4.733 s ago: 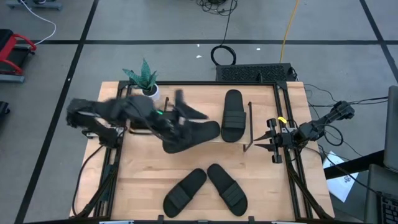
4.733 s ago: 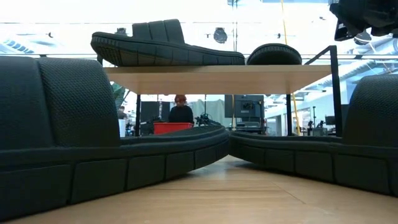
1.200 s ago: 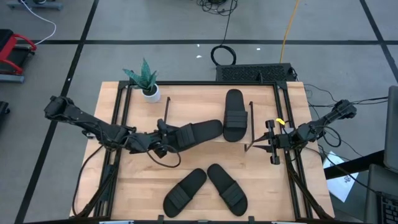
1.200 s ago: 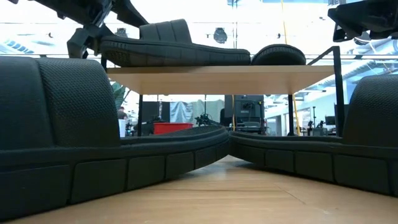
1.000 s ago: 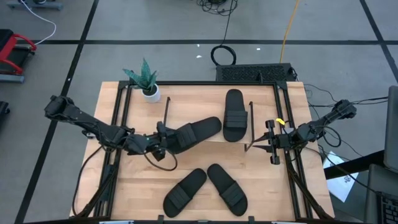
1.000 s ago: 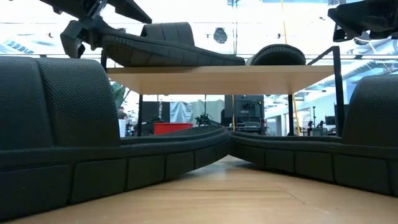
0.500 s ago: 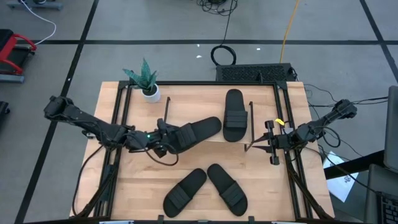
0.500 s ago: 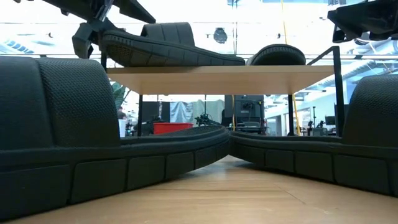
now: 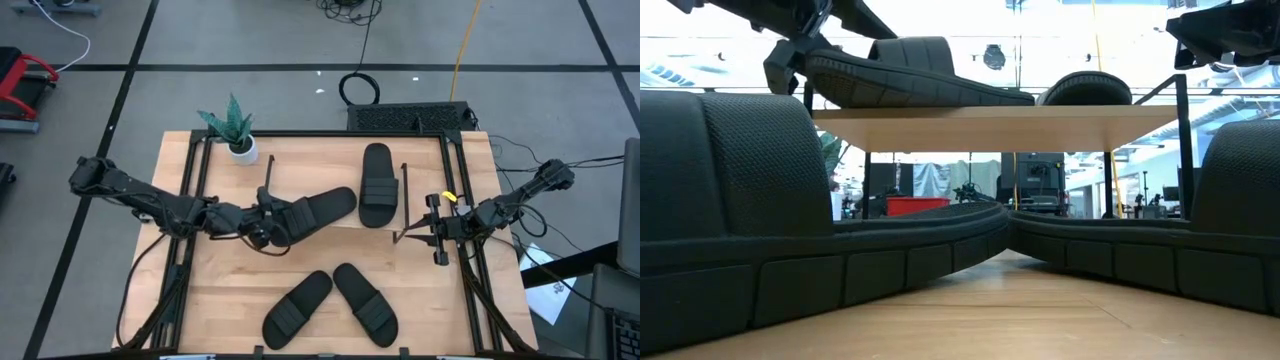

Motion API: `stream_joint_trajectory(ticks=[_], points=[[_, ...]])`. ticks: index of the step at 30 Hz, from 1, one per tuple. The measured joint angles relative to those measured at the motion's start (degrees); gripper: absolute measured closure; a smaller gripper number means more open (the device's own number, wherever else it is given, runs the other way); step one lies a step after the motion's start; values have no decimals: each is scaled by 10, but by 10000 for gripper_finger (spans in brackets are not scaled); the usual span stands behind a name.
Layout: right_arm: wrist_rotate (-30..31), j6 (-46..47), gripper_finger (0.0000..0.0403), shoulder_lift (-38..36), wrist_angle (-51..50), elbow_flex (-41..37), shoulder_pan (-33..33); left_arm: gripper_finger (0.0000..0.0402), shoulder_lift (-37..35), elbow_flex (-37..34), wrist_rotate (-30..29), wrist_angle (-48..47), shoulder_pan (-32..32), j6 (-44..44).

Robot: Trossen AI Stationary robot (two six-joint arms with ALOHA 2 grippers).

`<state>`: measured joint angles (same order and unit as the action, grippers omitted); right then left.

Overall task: Pick and place slides into the shelf
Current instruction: Put the top left black slide on the shelf

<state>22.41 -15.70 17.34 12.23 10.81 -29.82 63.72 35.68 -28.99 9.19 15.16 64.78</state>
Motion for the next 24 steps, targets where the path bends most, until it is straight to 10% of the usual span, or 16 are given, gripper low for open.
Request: stream_joint_trajectory(ticks=[5, 10, 13, 24], points=[[0, 0, 339, 0, 0, 0, 0, 174, 0, 0, 34, -4, -2, -10], [0, 0, 339, 0, 0, 0, 0, 313, 0, 0, 24, -5, 21, -17], [0, -1, 339, 0, 0, 0, 0, 385, 0, -1, -46, -7, 56, -4], [0, -3, 339, 0, 0, 0, 0, 399, 18, -1, -395, 69, 189, -2]])
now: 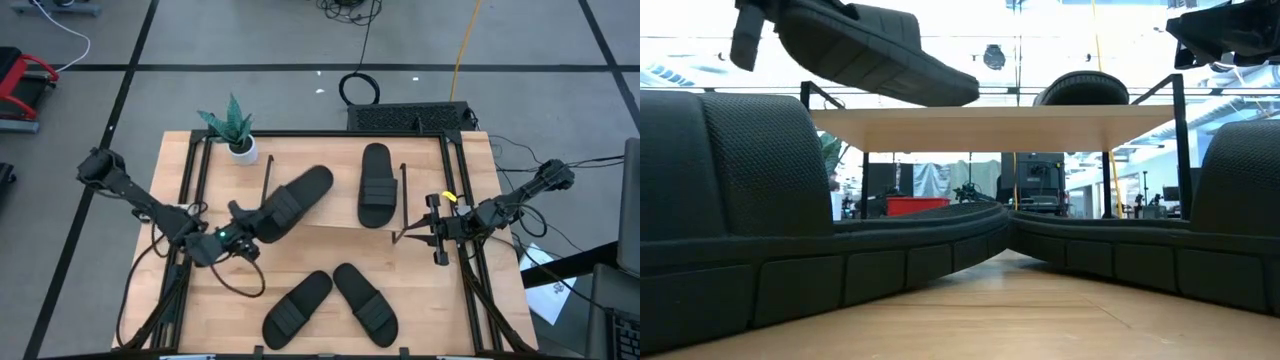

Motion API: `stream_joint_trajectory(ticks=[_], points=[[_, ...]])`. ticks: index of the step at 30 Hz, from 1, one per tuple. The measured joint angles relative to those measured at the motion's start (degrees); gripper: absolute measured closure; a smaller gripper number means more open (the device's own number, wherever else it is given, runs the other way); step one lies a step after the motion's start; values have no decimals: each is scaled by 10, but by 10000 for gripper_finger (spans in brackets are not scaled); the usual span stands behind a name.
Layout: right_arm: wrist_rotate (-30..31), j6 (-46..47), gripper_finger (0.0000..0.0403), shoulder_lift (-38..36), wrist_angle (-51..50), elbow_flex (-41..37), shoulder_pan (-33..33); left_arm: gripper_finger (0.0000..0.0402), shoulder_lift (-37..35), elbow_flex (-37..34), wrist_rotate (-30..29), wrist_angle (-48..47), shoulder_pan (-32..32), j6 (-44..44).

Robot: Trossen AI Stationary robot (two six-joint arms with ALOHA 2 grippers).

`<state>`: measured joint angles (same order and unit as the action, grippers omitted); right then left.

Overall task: Pick and place slides into the shelf
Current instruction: Put the top left black slide on the shelf

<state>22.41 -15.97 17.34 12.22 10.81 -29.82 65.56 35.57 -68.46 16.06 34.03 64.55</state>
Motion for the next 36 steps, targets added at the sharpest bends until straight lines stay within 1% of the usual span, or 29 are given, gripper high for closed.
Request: stream_joint_trajectory(ticks=[1, 4, 8, 11, 15, 18, 21, 23, 28, 33, 36], points=[[0, -1, 339, 0, 0, 0, 0, 399, 10, 1, -15, 15, 3, 3], [0, -2, 339, 0, 4, 0, 0, 400, 48, 33, -33, 20, 2, -12], [0, -1, 339, 0, 13, 0, 0, 400, 126, 104, -41, 14, -15, -28], [0, 0, 339, 0, 16, 0, 0, 401, 181, 165, -58, -15, -23, -42], [0, 1, 339, 0, 22, 0, 0, 401, 227, 220, -64, -32, -23, -50], [0, 1, 339, 0, 29, 0, 0, 401, 231, 243, -71, -29, -17, -53], [0, 3, 339, 0, 35, 0, 0, 401, 230, 255, -84, -27, -17, -74], [0, 3, 339, 0, 39, 0, 0, 401, 230, 257, -97, -26, -24, -99], [0, 3, 339, 0, 47, 0, 0, 401, 230, 257, -160, -25, -39, -182], [0, 3, 339, 0, 56, 0, 0, 401, 230, 257, -174, -26, -33, -220], [0, 3, 339, 0, 64, 0, 0, 401, 230, 257, -190, -54, -32, -280]])
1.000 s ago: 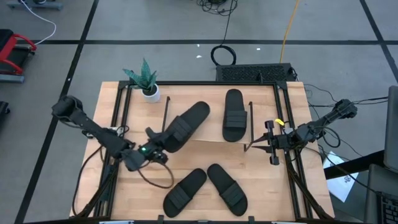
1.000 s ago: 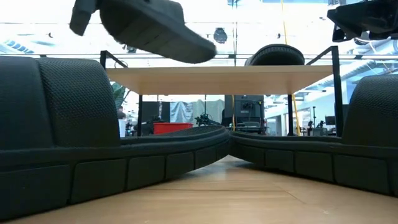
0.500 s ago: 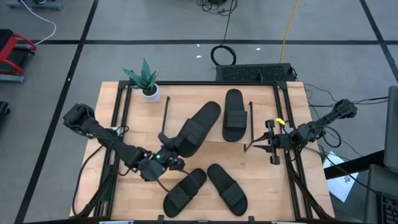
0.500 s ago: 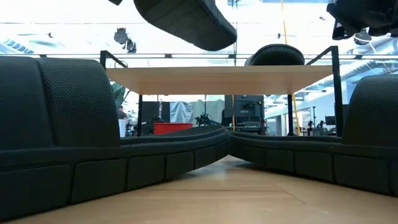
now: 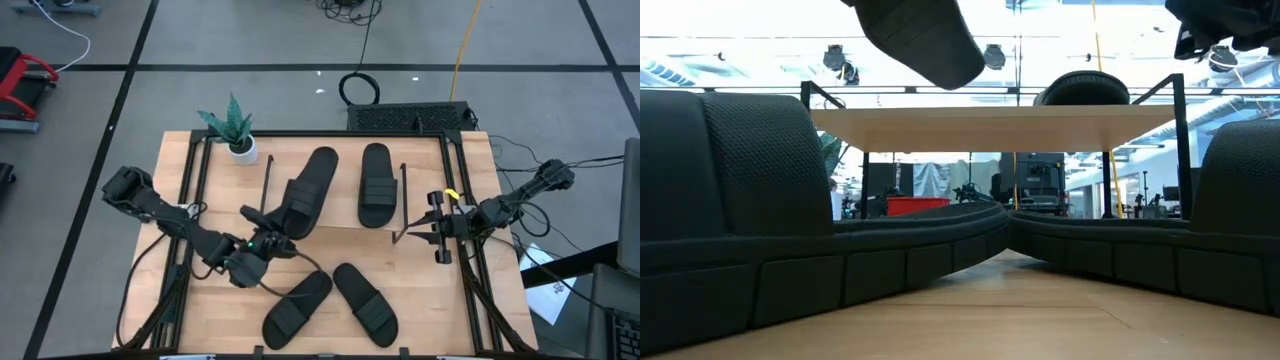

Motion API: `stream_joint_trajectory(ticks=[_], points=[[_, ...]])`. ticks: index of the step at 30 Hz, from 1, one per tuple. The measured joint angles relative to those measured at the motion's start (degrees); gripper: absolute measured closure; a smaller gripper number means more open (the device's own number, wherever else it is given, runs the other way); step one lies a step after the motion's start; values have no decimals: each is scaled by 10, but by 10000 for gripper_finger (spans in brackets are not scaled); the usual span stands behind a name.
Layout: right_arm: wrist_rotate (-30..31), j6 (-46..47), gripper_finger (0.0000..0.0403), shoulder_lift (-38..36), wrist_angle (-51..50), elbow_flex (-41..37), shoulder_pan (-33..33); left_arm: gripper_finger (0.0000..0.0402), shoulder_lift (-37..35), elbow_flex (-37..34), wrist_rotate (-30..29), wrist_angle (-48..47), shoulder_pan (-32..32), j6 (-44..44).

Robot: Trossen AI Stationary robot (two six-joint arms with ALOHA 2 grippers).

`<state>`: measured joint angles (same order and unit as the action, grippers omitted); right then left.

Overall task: Pick and place slides into the shelf
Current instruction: Put the top left black slide on the shelf

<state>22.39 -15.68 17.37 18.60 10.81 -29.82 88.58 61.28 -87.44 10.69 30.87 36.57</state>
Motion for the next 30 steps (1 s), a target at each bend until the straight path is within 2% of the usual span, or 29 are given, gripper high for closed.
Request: stream_joint_trajectory(ticks=[4, 8, 17, 30], points=[[0, 0, 339, 0, 1, 0, 0, 401, 0, 0, -27, -65, 0, -95], [0, 0, 339, 0, 1, 0, 0, 401, 2, 0, -26, -72, 9, -117], [0, 0, 339, 1, 1, 0, 0, 401, 45, 1, -26, -61, 34, -104], [0, 0, 339, 1, 3, 0, 0, 401, 102, 0, -24, -61, 29, -13]])
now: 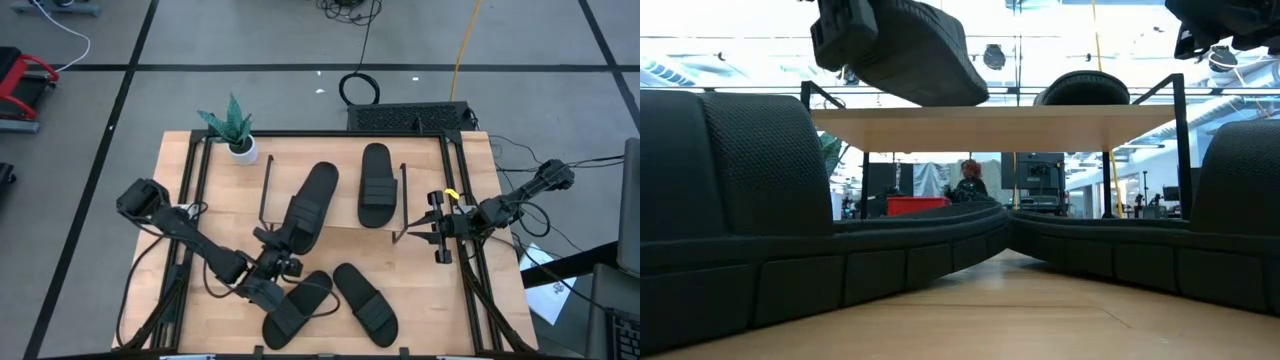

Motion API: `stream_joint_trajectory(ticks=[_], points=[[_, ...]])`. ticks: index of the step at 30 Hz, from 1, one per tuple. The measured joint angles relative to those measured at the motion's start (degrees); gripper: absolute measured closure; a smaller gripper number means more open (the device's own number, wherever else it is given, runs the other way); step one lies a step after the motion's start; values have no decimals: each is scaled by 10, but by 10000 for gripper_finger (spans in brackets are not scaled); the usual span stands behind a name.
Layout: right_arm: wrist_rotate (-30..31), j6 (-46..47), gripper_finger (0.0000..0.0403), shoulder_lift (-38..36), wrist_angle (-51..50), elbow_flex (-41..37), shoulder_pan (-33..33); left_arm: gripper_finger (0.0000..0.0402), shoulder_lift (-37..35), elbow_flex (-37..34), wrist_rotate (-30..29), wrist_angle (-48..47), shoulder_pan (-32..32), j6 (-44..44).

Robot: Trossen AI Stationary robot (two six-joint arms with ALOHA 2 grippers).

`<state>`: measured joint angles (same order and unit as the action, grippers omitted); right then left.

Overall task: Pick and place slides into the shelf
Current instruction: Put the top left black slide on the shelf

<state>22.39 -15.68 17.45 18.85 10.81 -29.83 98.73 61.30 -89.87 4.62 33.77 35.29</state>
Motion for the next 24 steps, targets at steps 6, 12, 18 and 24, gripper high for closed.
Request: stream_joint_trajectory(ticks=[6, 12, 18, 24], points=[[0, 0, 339, 0, 0, 0, 0, 401, 3, 0, 4, -1, -13, 0], [0, 0, 339, 0, 2, 0, 0, 401, 3, 0, 23, -2, -35, 5], [0, 0, 339, 0, 2, 0, 0, 401, 3, 0, 36, -8, -41, 10], [0, 0, 339, 0, 2, 0, 0, 394, 3, 0, 93, -49, -40, -3]])
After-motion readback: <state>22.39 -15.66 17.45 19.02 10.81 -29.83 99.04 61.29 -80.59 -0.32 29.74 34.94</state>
